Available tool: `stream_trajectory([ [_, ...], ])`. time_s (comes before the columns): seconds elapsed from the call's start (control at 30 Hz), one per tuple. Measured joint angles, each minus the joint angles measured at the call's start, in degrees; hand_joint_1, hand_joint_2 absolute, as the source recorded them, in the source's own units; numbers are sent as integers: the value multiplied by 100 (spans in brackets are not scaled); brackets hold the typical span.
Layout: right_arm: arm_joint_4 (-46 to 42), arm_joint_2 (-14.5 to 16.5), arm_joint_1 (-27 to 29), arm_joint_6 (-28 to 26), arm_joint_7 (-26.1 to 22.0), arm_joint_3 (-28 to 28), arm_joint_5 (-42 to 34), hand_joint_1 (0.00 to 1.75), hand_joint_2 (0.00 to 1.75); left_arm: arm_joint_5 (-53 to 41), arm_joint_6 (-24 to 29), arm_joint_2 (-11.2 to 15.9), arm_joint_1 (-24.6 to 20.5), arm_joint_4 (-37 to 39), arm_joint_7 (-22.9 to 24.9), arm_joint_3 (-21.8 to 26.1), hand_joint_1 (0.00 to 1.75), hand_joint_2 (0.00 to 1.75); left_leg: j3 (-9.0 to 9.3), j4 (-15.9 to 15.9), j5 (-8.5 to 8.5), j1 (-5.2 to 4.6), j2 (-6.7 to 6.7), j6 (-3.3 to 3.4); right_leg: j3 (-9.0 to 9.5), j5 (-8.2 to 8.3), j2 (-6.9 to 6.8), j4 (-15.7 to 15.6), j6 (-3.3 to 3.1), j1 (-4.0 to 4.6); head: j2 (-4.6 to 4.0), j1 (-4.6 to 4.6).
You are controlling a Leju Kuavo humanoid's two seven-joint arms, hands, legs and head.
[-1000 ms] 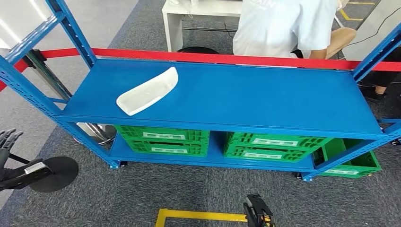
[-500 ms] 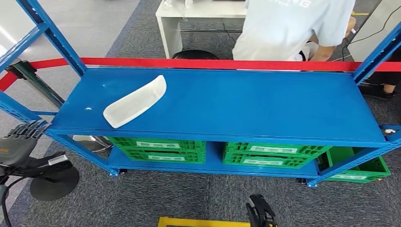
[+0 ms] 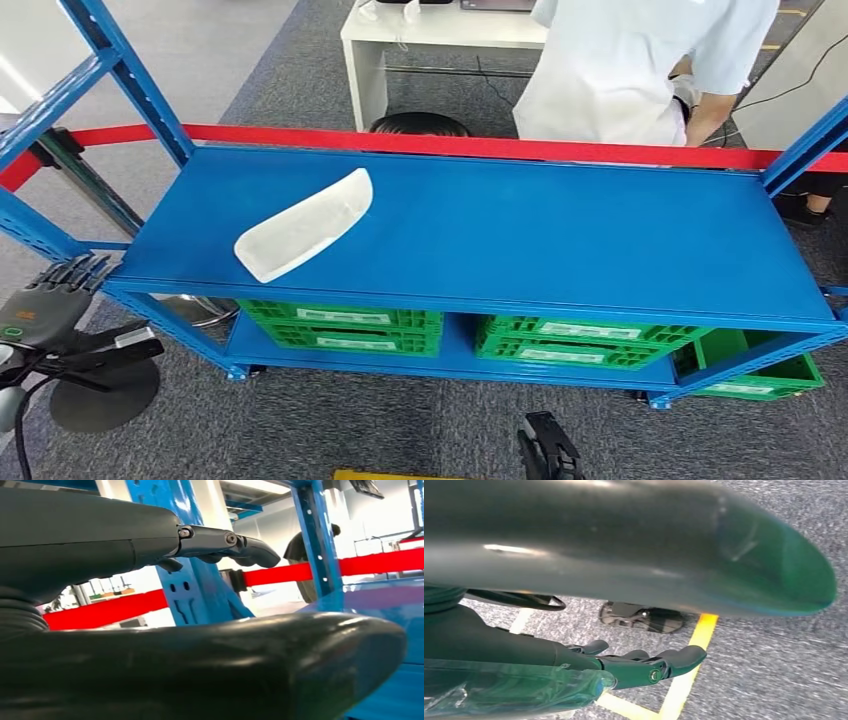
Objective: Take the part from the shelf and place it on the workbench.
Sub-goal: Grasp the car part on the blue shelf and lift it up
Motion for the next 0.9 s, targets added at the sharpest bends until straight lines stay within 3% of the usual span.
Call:
stream_trajectory([
  [0.07, 0, 0, -1, 5, -1, 0, 14, 0, 0, 200, -96, -34, -50, 35, -168, -76, 0, 0, 16, 2, -24, 1, 1, 27, -447, -282, -10, 775, 32, -10, 0, 19],
  [0.1, 0, 0, 3, 8, -1, 1, 20, 0, 0, 339, -150, -63, -63, 55, -274, -116, 0, 0, 30, 3, -40, 1, 0, 32, -604, -300, -11, 996, 38, -10, 0, 18],
  [0.13, 0, 0, 7, 13, -1, 2, 27, 0, 0, 457, -198, -98, -73, 73, -362, -159, 0, 0, 55, 4, -60, 1, -1, 31, -660, -199, -11, 1002, 38, -10, 0, 20],
  [0.17, 0, -1, 7, 17, -2, 3, 33, 0, 0, 530, -241, -131, -88, 93, -420, -205, 0, 0, 92, 4, -85, 3, -2, 22, -592, 14, -12, 764, 33, -10, 0, 20],
  [0.23, 0, -3, 1, 26, -3, 6, 48, 0, 0, 570, -325, -178, -161, 148, -469, -311, 0, 0, 172, 9, -143, -1, -5, -18, -255, 485, -13, -44, 18, -9, -1, 23],
  [0.27, 0, -4, -7, 31, -2, 8, 57, 0, 0, 574, -379, -194, -223, 185, -487, -364, 0, 0, 192, 17, -167, -9, -11, -45, -107, 621, -10, -371, 0, -10, -1, 22],
  [0.33, 0, -4, -14, 41, 6, 21, 76, 0, 0, 576, -491, -215, -357, 273, -520, -487, 0, 0, 193, 32, -191, -33, -21, -52, 9, 670, 1, -624, -24, -19, -1, 15],
  [0.43, 0, -4, -16, 54, 26, 62, 98, 0, 0, 576, -620, -256, -527, 407, -548, -695, 0, 0, 197, 14, -176, -41, -22, 57, 0, 683, 25, -642, -33, -26, -1, -2],
  [0.53, 0, -4, -26, 61, 48, 104, 136, 0, 0, 547, -685, -313, -755, 549, -538, -927, 0, 0, 206, -35, -150, -38, -21, 30, -12, 679, 33, -641, -75, -11, -2, -2],
  [0.67, 0, -7, -50, 62, 67, 134, 165, 0, 0, 549, -702, -388, -1128, 823, -409, -1174, 0, 175, 204, -70, -126, -26, -21, -102, -27, 687, 27, -636, -128, 4, -2, 0],
  [0.73, 0, -9, -60, 60, 78, 139, 174, 0, 0, 565, -708, -442, -1340, 992, -315, -1254, 0, 175, 201, -73, -119, -24, -21, -141, -31, 695, 25, -635, -141, 6, -2, 1],
  [0.9, 0, -11, -91, 42, 98, 140, 183, 0, 0, 572, -624, -677, -1849, 1390, -74, -1412, 0, 175, 193, -72, -107, -33, -21, -159, -30, 723, 19, -640, -140, -3, -2, 4],
])
